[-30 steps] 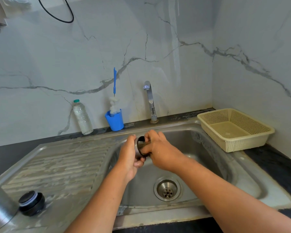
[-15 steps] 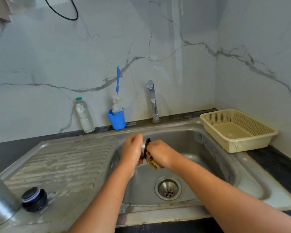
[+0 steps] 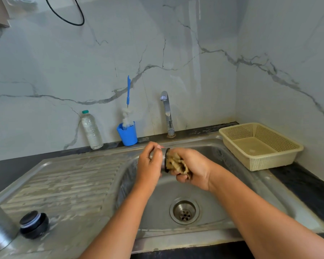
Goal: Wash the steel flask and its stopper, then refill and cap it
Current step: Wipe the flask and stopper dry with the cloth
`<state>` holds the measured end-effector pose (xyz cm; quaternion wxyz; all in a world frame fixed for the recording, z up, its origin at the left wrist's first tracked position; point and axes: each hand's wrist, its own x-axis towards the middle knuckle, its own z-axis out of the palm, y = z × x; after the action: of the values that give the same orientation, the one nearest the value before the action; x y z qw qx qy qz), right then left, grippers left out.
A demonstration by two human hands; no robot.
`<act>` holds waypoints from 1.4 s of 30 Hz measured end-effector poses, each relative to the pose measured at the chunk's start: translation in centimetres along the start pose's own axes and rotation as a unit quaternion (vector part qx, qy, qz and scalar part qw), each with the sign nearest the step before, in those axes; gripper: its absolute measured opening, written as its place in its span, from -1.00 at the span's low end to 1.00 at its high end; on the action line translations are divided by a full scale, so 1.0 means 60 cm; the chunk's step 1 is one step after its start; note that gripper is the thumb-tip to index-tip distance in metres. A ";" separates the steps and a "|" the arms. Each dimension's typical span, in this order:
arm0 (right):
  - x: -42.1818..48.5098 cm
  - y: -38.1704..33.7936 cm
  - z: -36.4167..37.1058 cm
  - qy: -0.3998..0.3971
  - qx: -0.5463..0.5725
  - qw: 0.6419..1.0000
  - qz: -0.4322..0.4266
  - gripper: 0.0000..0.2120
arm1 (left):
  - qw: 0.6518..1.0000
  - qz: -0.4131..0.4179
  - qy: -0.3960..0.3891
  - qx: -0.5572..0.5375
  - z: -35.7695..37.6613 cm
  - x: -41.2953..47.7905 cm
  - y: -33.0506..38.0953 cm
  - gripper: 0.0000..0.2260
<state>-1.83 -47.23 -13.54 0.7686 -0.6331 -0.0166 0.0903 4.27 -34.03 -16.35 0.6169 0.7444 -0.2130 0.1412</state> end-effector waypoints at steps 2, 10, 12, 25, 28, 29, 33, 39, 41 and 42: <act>-0.004 0.000 -0.002 -0.003 -0.208 0.978 -0.031 -0.79 | 0.998 -0.057 0.011 -0.020 -0.001 -0.001 -0.001 -0.83; 0.016 0.027 0.023 0.141 -0.726 0.659 -0.139 -0.71 | 0.933 -0.330 -0.072 -0.120 -0.014 -0.001 -0.003 -0.73; 0.015 0.030 0.024 0.172 -0.742 0.626 -0.165 -0.69 | 0.923 -0.350 -0.091 -0.132 -0.014 -0.001 0.002 -0.73; 0.024 0.030 0.005 -0.049 0.095 0.982 0.159 -0.72 | 0.996 -0.078 -0.005 0.036 -0.012 0.004 -0.018 -0.77; 0.033 0.027 -0.021 -0.090 0.303 0.932 0.177 -0.75 | 0.996 -0.026 -0.010 0.082 -0.010 0.008 -0.013 -0.77; 0.035 0.026 -0.027 -0.086 0.333 0.924 0.168 -0.73 | 0.996 -0.016 -0.009 0.089 -0.009 0.008 -0.011 -0.80; 0.039 0.025 -0.044 -0.046 0.380 0.916 0.120 -0.66 | 0.992 0.011 -0.006 0.126 -0.012 0.009 -0.012 -0.90; 0.037 0.015 -0.067 0.077 0.377 0.923 -0.007 -0.70 | 0.991 -0.054 0.061 0.102 -0.059 0.024 0.019 -0.78; 0.028 0.015 -0.057 0.080 0.292 0.953 -0.021 -0.73 | 0.988 -0.076 0.065 0.120 -0.080 0.027 0.040 -0.65; 0.023 0.015 -0.046 0.074 0.247 0.966 -0.026 -0.71 | 0.986 -0.079 0.050 0.136 -0.091 0.026 0.046 -0.59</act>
<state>-0.18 -49.55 -15.10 0.9021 -0.4282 0.0471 0.0248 4.53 -29.34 -12.15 0.5293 0.8276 -0.1016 0.1565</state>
